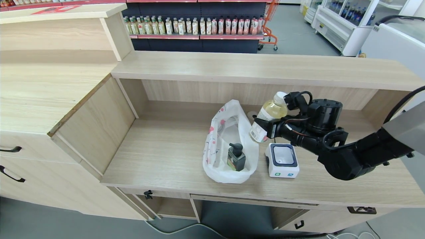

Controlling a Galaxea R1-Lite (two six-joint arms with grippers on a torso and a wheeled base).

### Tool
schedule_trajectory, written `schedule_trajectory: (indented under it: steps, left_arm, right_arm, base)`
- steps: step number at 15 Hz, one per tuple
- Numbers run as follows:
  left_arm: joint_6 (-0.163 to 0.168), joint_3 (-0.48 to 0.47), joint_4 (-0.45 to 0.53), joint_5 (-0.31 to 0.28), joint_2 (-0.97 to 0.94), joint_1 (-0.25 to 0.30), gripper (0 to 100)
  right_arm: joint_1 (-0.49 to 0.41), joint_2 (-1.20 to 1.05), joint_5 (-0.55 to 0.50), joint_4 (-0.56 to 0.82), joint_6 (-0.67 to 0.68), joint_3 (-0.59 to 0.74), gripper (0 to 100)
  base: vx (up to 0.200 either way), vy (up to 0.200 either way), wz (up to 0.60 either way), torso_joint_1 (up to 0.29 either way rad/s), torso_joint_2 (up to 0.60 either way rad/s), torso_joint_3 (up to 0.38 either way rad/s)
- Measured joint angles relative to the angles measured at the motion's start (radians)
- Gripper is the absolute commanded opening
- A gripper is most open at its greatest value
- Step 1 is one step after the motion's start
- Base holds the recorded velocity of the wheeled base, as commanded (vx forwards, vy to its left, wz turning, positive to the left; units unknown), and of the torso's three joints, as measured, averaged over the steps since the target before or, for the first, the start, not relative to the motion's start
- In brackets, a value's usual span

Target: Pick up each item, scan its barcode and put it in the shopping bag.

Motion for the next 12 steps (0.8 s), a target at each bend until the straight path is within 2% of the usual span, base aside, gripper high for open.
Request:
schedule_trajectory:
  steps: [2, 7, 12]
  left_arm:
    - [0.0, 0.0, 0.0, 0.0, 0.0, 0.001, 100]
    - [0.0, 0.0, 0.0, 0.0, 0.0, 0.0, 100]
    - [0.0, 0.0, 0.0, 0.0, 0.0, 0.0, 100]
  right_arm:
    - [-0.015, 0.024, 0.058, -0.031, -0.005, -0.002, 0]
    - [-0.053, 0.114, 0.11, -0.107, -0.009, 0.001, 0]
    - [-0.053, 0.213, 0.175, -0.118, -0.006, -0.102, 0]
  base:
    - [0.0, 0.0, 0.0, 0.0, 0.0, 0.0]
    - [0.0, 0.0, 0.0, 0.0, 0.0, 0.0]
    - [0.0, 0.0, 0.0, 0.0, 0.0, 0.0]
